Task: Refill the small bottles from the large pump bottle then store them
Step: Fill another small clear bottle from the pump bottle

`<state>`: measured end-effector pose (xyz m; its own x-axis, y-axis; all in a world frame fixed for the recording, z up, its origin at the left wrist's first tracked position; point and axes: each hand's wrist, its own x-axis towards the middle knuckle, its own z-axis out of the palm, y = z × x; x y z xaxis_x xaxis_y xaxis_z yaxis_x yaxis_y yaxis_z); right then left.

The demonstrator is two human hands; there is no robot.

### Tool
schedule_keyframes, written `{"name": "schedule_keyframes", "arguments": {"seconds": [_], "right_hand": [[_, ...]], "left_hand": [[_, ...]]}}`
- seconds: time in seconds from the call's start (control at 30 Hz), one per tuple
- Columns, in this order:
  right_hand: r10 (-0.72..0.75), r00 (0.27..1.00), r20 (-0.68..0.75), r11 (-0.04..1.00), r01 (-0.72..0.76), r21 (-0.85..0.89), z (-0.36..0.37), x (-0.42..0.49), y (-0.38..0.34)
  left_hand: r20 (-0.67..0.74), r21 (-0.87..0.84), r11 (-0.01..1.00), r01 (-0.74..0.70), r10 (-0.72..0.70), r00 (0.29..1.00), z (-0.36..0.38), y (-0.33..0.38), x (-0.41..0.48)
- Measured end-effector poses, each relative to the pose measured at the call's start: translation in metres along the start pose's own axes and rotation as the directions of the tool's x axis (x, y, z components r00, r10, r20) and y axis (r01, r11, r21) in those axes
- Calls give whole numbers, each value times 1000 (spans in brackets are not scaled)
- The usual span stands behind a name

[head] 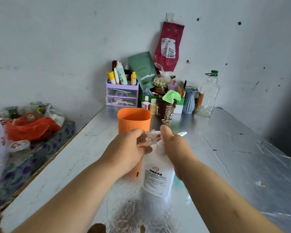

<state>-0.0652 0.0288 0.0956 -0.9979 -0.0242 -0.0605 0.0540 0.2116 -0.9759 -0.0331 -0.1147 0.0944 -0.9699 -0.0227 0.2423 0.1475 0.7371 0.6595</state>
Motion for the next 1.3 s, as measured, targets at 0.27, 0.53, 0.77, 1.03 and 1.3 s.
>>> {"name": "schedule_keyframes", "arguments": {"seconds": [0.27,0.53,0.77,1.03,1.3], "right_hand": [[-41,999,-21,998,40,-54,0,2,9],[84,996,-2,993,-84,82,-1,-3,2],[88,996,-5,995,-87,43,-1,-1,1],[-7,999,-46,998,10,61,-3,6,12],[53,999,5,998,-53,40,-3,3,11]], "left_hand": [[18,5,1000,25,-25,1000,5,-5,0],[17,18,1000,21,-21,1000,-1,4,-2],[24,9,1000,22,-22,999,-1,3,0],[-3,-15,1000,-6,6,1000,4,-2,-3],[23,-21,999,29,-29,999,7,-6,-5]]}}
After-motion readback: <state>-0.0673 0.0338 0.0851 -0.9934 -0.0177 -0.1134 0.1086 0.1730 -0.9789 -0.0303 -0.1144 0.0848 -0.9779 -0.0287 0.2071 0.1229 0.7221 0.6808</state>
